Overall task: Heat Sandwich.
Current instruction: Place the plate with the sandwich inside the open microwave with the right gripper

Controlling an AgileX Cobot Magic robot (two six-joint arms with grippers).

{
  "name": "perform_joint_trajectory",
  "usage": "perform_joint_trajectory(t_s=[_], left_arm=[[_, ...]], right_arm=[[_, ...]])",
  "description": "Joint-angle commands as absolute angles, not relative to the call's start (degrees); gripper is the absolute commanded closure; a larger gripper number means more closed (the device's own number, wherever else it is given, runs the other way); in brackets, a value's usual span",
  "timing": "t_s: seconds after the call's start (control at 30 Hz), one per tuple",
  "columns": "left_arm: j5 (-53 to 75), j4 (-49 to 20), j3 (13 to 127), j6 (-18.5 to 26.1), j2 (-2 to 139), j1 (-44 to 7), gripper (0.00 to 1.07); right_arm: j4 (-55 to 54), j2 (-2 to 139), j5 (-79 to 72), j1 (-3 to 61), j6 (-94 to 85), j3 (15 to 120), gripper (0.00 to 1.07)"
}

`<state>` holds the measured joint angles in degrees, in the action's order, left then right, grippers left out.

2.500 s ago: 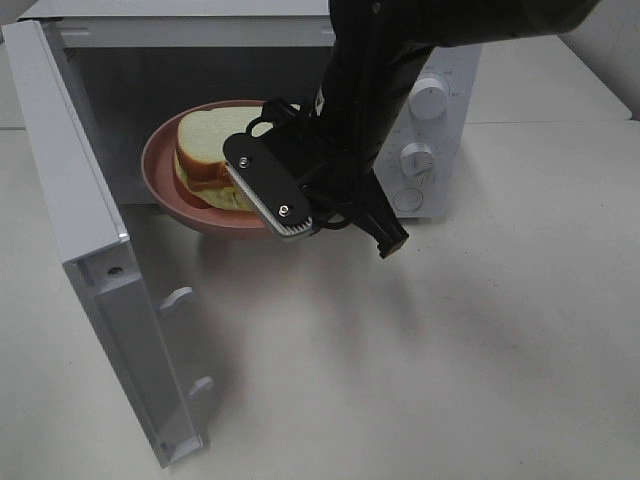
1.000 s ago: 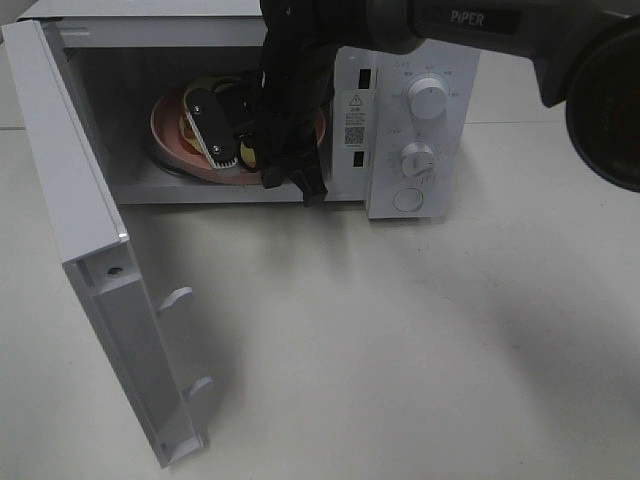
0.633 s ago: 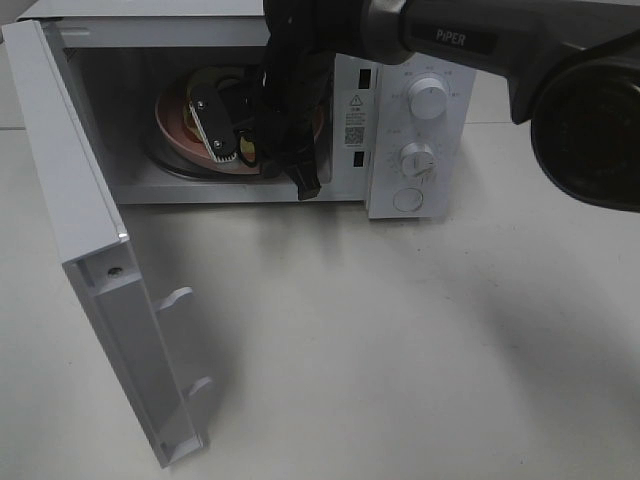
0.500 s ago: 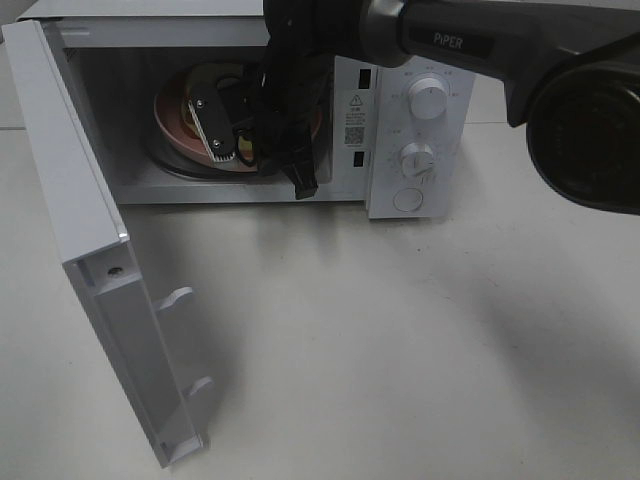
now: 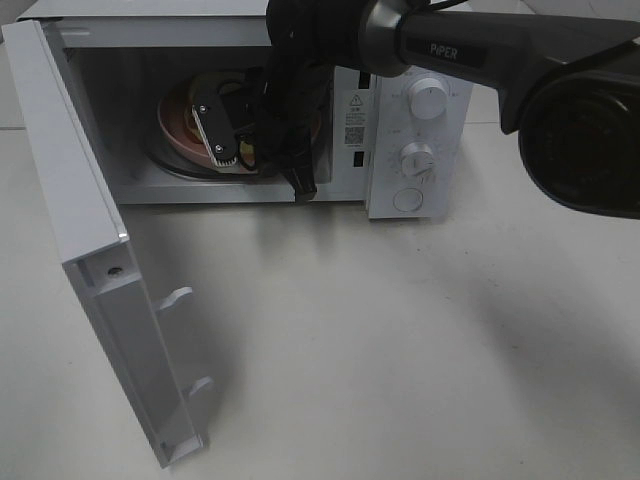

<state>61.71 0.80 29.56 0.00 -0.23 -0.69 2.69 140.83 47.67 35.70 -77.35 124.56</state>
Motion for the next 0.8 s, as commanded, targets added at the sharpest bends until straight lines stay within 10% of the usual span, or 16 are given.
perform_joint_trajectory(t_s=[0.03, 0.6, 0.8], left_arm=[[61.13, 0.92, 29.56, 0.00, -1.32, -0.57, 0.07], [61.13, 0.92, 29.56, 0.00, -1.32, -0.57, 0.07], [61.13, 0.92, 29.56, 0.00, -1.32, -0.57, 0.07]], right_arm=[[2.35, 140.26, 46.12, 35.52, -77.69, 125.36, 1.02], [0.74, 140.20, 46.07, 35.52, -73.22, 125.36, 0.40], [0.52, 139.74, 46.01, 35.52, -70.36, 124.10, 0.35]])
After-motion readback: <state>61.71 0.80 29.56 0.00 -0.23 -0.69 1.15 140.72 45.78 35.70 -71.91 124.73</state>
